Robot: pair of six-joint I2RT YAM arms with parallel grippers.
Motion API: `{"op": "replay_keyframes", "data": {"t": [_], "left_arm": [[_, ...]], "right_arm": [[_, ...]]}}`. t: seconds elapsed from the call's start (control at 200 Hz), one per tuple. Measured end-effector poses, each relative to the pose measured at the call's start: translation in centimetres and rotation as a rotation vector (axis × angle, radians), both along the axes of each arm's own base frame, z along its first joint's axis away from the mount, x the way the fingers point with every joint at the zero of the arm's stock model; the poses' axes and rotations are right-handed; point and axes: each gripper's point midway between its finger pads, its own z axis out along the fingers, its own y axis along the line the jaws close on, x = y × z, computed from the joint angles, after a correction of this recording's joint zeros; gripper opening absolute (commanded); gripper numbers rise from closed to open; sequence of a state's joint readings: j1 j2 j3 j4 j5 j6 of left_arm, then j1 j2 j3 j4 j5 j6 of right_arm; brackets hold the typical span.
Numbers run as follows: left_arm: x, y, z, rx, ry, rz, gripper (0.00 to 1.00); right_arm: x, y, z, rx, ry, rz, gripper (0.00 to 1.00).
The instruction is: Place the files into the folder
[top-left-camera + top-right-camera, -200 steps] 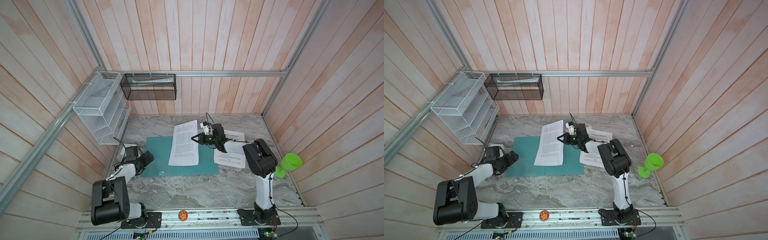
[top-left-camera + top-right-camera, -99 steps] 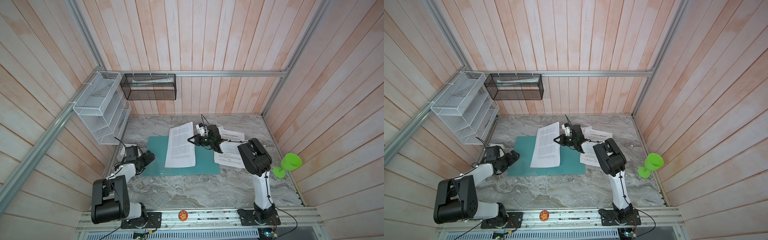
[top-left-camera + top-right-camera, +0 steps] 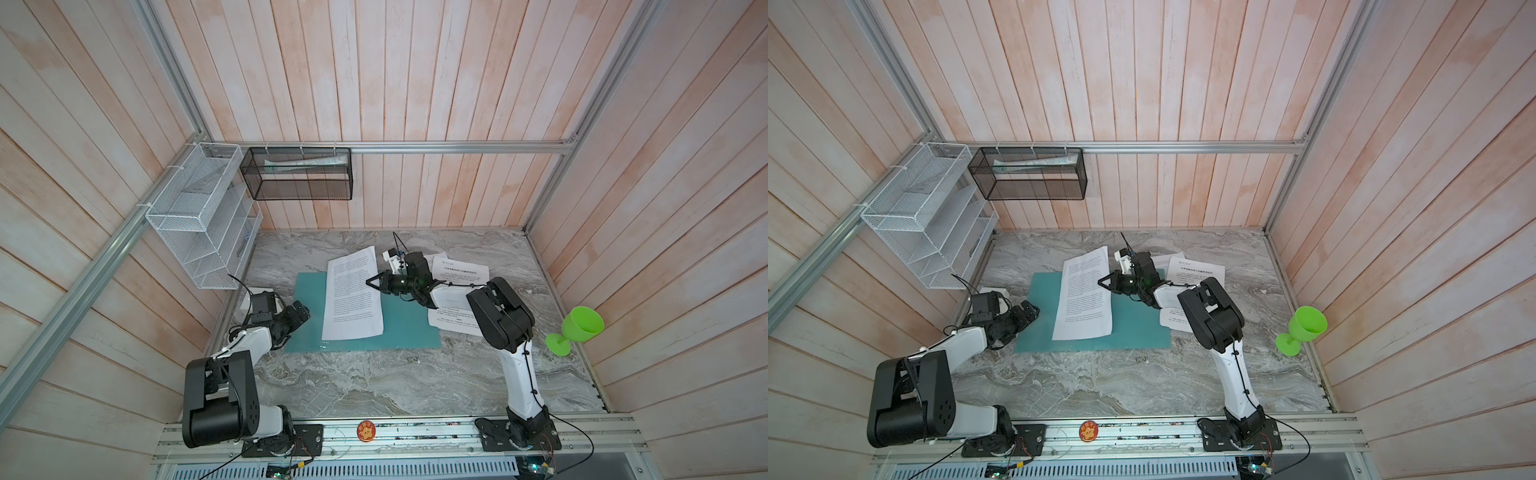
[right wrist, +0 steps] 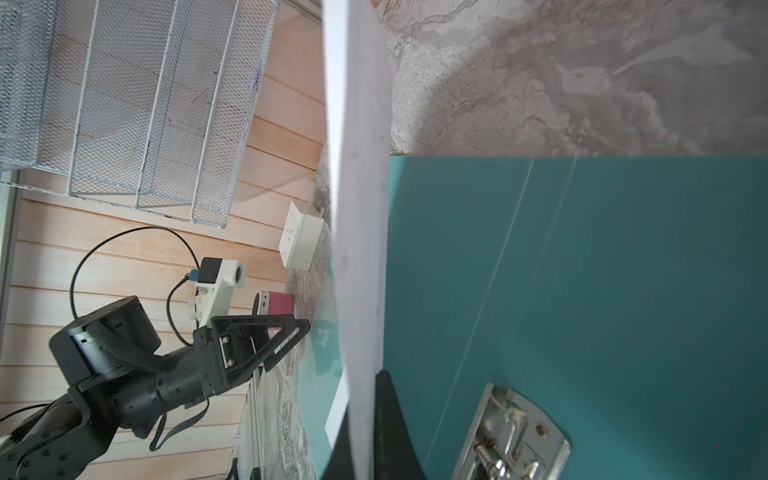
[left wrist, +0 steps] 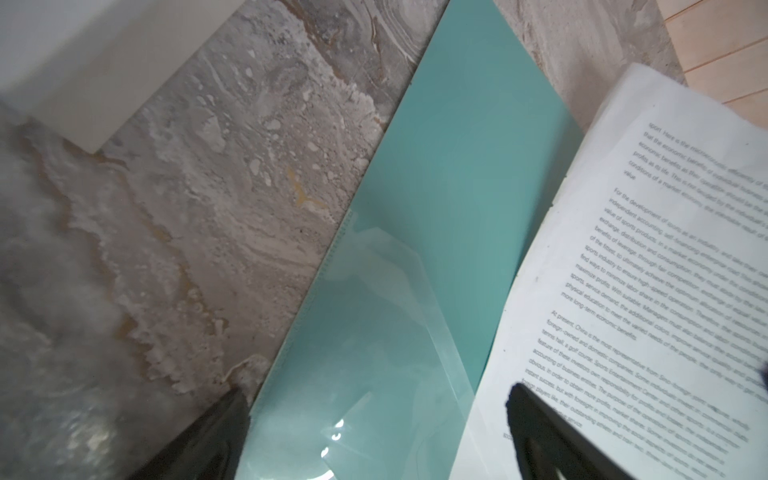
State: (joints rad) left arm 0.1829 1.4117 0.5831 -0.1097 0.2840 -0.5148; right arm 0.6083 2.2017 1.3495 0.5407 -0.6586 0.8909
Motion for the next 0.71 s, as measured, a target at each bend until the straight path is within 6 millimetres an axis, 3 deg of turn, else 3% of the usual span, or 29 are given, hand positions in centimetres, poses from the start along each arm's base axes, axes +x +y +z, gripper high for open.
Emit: {"op": "replay_keyframes", "data": {"t": [0.29,0.705], "left_arm": [[0.0,0.0,0.0,0.001,-0.002,-0.001,0.98],[0.0,-0.3,0.0,-0.002,-0.004,-0.009,0.98]], "right_arm": [[1.2,-0.2,0.5,0.050,0.009,-0.084,0.00],[2.0,-0.1,-0.5,0.065,0.052,-0.162,0.00]]}}
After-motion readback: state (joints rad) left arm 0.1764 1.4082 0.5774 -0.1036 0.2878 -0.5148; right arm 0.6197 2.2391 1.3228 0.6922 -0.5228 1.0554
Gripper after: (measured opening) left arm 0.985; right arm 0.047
